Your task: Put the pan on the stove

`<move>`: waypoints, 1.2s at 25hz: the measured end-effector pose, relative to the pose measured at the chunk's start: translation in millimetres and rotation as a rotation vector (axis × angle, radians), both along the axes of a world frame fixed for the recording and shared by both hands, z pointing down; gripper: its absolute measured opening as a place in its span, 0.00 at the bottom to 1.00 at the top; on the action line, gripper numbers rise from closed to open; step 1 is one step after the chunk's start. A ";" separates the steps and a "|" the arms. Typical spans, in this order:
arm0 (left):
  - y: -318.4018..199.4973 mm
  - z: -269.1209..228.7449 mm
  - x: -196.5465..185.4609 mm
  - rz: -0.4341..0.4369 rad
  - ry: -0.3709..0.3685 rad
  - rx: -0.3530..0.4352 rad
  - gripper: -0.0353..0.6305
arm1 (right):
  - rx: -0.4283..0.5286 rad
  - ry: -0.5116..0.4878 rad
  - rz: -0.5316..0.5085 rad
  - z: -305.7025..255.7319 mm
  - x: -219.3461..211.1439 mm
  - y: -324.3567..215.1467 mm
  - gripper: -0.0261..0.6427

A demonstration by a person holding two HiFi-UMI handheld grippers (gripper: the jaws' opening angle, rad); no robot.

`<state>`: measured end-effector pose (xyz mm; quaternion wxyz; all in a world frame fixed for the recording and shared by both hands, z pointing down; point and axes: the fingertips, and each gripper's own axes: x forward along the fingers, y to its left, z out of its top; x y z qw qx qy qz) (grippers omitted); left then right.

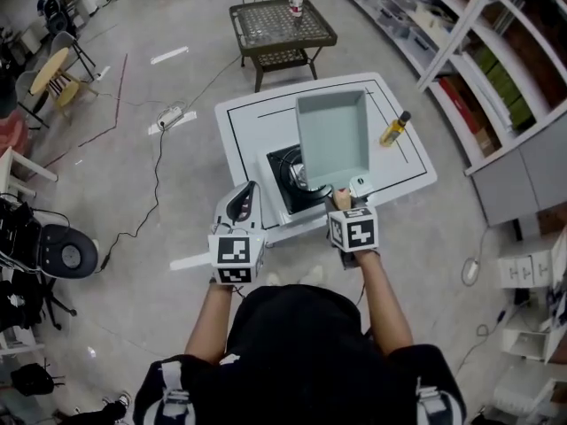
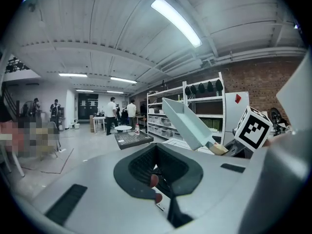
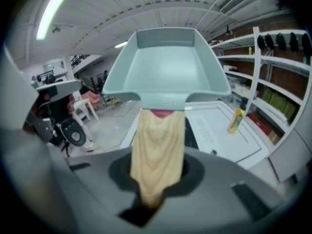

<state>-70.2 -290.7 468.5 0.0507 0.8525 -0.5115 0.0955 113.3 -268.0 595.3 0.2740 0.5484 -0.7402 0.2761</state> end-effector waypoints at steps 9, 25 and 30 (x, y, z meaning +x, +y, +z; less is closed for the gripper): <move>-6.0 18.7 3.8 -0.054 0.022 -0.064 0.09 | -0.190 -0.008 -0.040 69.3 1.6 -6.5 0.14; 2.3 54.6 -6.1 -0.126 0.039 -0.159 0.09 | -0.357 0.078 -0.121 128.7 -12.2 5.2 0.14; 3.9 59.2 -10.8 -0.146 0.037 -0.172 0.09 | -0.381 0.093 -0.114 135.7 -10.8 4.8 0.14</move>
